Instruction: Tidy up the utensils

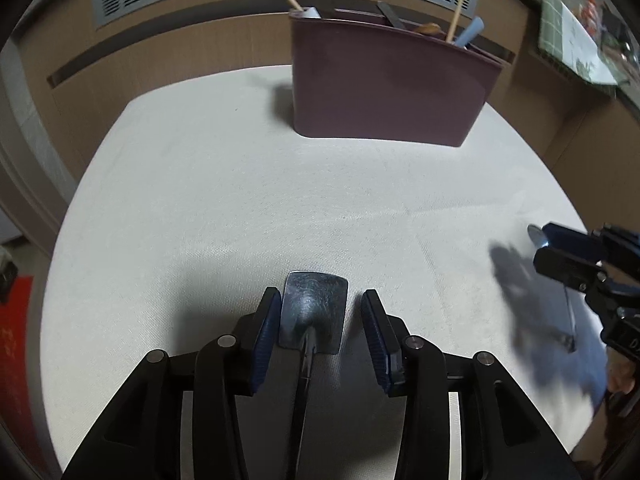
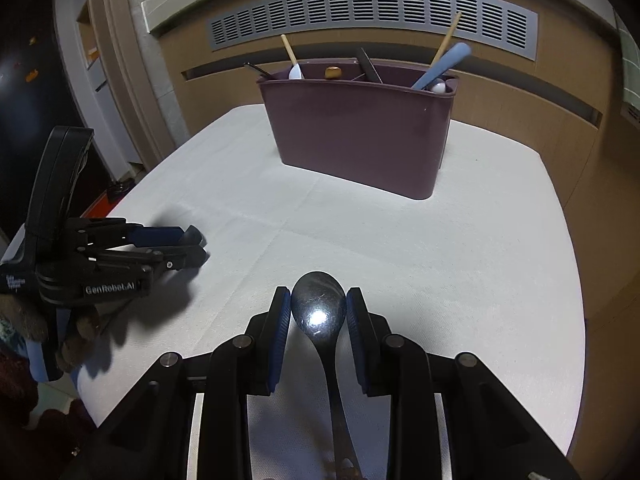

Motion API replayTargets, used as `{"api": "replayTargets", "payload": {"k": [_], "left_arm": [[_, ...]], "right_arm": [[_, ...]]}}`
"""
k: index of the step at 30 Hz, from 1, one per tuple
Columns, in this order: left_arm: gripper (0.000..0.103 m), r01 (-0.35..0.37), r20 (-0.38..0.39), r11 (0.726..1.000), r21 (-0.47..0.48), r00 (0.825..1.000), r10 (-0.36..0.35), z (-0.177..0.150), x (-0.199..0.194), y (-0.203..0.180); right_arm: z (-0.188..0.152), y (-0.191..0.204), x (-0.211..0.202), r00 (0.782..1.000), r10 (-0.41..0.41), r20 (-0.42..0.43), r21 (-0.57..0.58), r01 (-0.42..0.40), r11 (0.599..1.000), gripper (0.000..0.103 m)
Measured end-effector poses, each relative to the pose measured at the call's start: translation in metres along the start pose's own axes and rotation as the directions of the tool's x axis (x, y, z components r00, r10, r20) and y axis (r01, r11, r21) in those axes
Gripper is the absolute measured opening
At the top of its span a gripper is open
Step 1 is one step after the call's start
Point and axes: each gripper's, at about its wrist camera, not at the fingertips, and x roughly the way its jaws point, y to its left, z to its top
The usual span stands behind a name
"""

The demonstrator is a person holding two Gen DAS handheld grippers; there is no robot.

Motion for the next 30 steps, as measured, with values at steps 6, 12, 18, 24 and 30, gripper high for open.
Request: {"api": "replayTargets", "payload": {"k": [6,12,18,24,30], "left_arm": [[0.035,-0.004,0.032,0.999,0.054,0.999,0.002,-0.006,-0.003,0.0],[0.033,0.059,0.14,0.996,-0.063,0.989,-0.05,-0.006,-0.035,0.016],[0.033,0.11,0.259,0.991,-0.078,0.962,-0.086,-0.006,-0.072,0.016],[0.033,0.126,0.295,0.991,-0.055,0.95,-0.104,-0.003,-0.084,0.003],[0.033,0.124,0.331,0.991,-0.048,0.938,-0.101,0.003,-0.093,-0.004]], "right_arm": [[0.0,0.01,-0.006,0.999,-0.038,0.031,-0.037,0.039,0.999,0.025],[0.001,0.005,-0.02,0.996,-0.055,0.076,-0.005,0.055,0.998,0.025],[0.004,-0.002,-0.027,0.993,-0.065,0.096,0.035,0.062,0.997,0.025],[0.005,0.001,-0.03,0.992,-0.069,0.107,0.037,0.065,0.997,0.025],[0.008,0.0,-0.033,0.989,-0.082,0.123,0.042,0.078,0.996,0.025]]}}
